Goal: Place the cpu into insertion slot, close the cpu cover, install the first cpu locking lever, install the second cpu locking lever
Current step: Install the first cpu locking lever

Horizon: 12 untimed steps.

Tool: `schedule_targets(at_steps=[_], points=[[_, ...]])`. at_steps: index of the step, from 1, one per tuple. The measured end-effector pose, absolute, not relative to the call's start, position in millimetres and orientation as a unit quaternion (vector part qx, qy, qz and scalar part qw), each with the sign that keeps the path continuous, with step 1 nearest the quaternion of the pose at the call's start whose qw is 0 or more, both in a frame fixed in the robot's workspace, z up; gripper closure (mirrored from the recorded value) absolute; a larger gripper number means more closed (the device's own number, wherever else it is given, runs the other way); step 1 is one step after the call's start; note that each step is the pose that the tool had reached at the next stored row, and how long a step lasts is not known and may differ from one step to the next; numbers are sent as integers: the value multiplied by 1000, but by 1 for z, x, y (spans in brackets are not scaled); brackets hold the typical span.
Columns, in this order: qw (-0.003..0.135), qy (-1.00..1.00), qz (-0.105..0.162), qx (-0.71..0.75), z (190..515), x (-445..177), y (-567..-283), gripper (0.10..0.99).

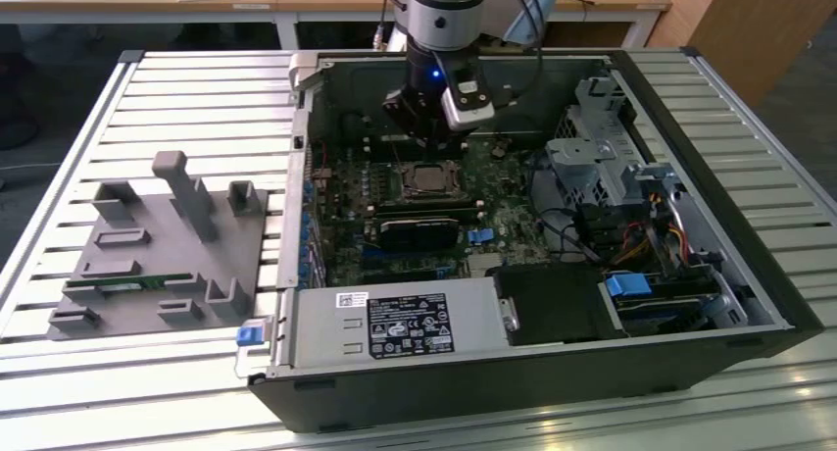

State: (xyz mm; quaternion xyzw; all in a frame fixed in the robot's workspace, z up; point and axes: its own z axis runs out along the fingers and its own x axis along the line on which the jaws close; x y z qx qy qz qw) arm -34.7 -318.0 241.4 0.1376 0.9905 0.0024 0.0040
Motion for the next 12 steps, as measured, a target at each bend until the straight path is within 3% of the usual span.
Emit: schedule_targets(at_steps=[12], points=[[4,999,3,38,241,-35,-318,980]])
